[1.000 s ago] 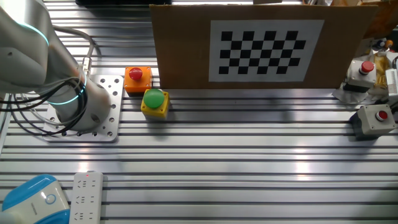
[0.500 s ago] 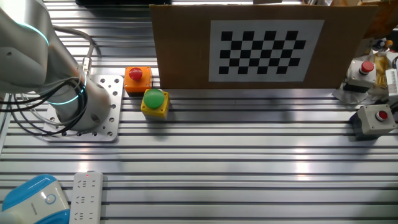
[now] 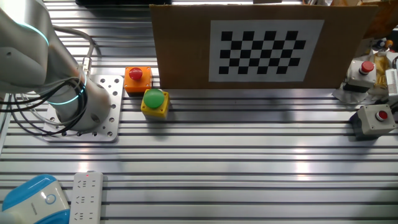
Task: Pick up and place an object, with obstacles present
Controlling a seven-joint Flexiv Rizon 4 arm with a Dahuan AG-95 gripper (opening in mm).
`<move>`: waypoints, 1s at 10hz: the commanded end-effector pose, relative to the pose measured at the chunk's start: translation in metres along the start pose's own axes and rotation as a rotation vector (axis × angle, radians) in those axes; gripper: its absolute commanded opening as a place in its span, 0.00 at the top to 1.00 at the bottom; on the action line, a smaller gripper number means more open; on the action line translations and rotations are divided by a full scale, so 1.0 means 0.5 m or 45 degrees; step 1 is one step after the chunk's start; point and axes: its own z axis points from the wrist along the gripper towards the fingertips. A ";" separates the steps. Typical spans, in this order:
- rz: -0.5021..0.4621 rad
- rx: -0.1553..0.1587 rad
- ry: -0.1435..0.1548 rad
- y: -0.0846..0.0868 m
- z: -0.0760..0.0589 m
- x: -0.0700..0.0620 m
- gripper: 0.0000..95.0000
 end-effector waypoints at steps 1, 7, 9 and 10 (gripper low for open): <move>0.002 0.002 -0.005 0.000 0.000 0.000 1.00; 0.014 -0.006 0.001 -0.001 0.000 0.000 1.00; 0.038 -0.025 0.007 -0.005 -0.009 -0.005 1.00; 0.042 -0.049 0.013 -0.010 -0.021 -0.013 1.00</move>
